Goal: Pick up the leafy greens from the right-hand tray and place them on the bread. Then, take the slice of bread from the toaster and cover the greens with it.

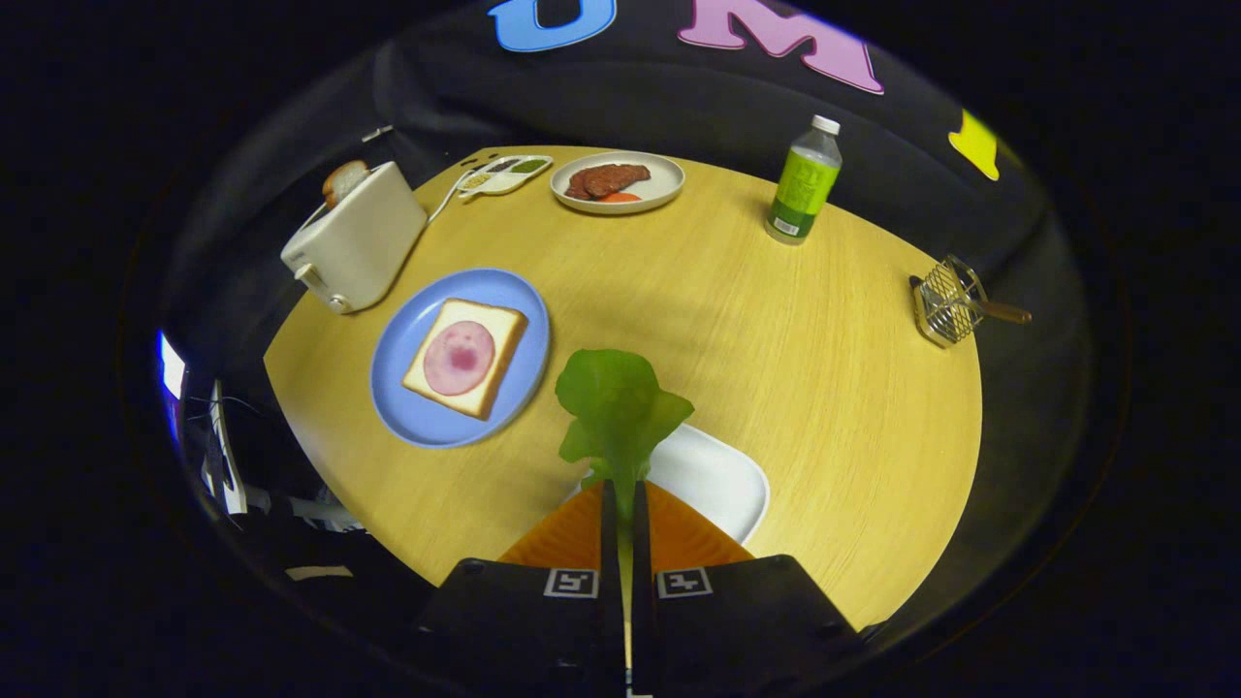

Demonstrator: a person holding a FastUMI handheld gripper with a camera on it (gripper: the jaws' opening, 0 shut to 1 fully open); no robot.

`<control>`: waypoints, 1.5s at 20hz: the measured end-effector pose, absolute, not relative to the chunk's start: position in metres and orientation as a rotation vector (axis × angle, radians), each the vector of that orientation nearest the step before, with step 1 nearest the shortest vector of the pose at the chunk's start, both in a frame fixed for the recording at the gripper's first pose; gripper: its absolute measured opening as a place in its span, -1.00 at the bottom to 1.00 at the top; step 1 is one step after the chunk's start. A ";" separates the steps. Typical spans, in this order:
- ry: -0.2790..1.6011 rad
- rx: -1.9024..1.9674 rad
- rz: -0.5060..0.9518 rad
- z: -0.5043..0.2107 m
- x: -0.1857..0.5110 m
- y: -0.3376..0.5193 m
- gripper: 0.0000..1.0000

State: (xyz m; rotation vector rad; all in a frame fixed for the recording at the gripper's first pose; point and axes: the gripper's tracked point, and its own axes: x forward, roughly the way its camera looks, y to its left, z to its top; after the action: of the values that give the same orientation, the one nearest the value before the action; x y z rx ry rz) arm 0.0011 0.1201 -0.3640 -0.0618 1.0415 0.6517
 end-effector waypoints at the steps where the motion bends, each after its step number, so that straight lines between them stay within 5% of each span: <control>1: 1.026 -0.054 0.670 -0.355 0.002 0.134 -0.86; 17: 0.996 -0.080 0.871 -0.326 0.015 0.294 -0.81; 19: 1.000 -0.081 0.861 -0.327 0.019 0.294 -0.66; 22: 0.990 -0.087 0.835 -0.329 0.027 0.288 0.48; 23: 0.988 -0.085 0.831 -0.328 0.026 0.288 0.62; 30: 0.925 -0.065 0.819 -0.298 0.034 0.289 0.68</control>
State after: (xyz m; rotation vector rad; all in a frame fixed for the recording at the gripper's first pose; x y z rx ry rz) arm 0.0342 0.2890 -0.2983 -0.0650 0.9249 0.8192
